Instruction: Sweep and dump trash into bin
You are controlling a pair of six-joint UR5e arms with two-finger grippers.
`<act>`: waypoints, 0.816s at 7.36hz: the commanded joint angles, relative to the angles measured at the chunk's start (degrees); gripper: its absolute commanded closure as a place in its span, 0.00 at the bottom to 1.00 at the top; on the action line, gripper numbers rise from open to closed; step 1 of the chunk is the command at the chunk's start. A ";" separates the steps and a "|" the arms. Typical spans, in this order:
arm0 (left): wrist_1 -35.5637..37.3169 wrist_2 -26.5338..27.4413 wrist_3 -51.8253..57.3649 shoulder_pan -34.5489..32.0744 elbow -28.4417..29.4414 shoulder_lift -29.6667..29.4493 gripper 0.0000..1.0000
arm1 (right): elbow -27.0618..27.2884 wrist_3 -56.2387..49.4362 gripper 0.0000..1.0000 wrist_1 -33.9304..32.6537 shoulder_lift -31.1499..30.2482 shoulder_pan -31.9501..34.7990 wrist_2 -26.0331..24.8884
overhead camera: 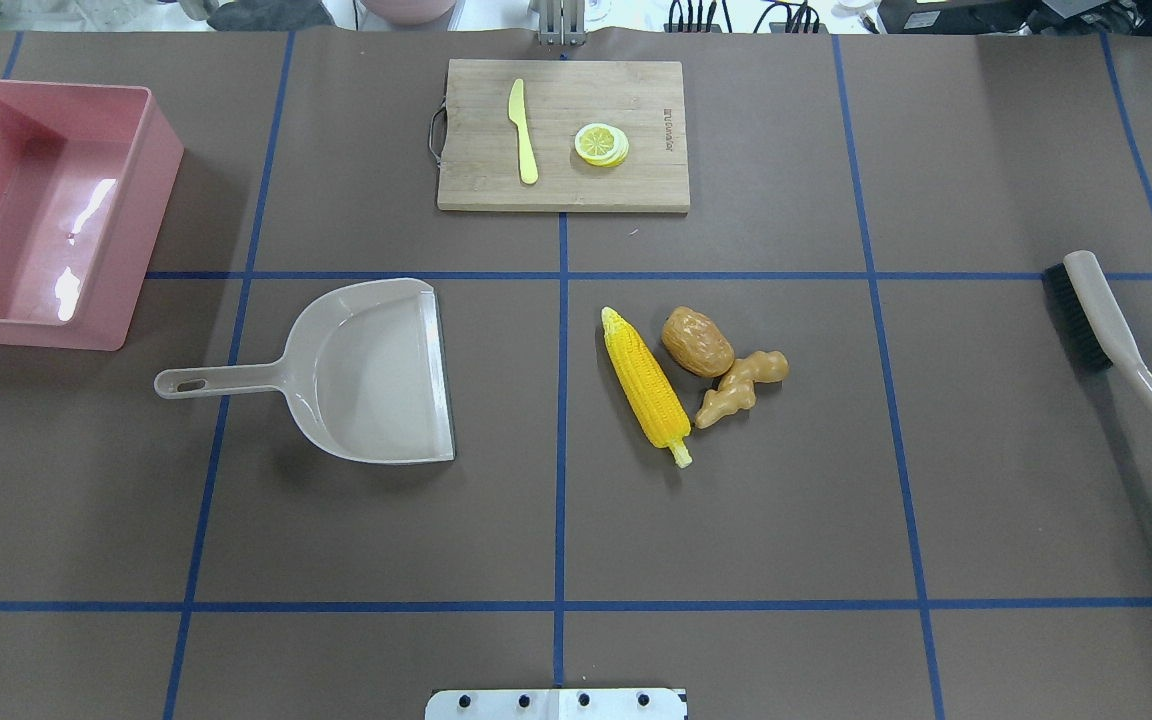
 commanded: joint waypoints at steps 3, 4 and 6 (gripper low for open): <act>-0.58 -0.02 2.66 11.14 -4.46 -8.26 0.02 | -3.17 9.08 0.00 5.23 2.35 -2.82 0.14; -0.50 0.07 5.82 14.91 -7.09 -8.97 0.02 | -3.43 9.09 0.00 5.24 2.27 -3.44 0.14; -0.76 4.68 15.63 22.38 -11.05 -10.11 0.02 | -4.13 9.09 0.00 5.24 2.26 -4.41 0.14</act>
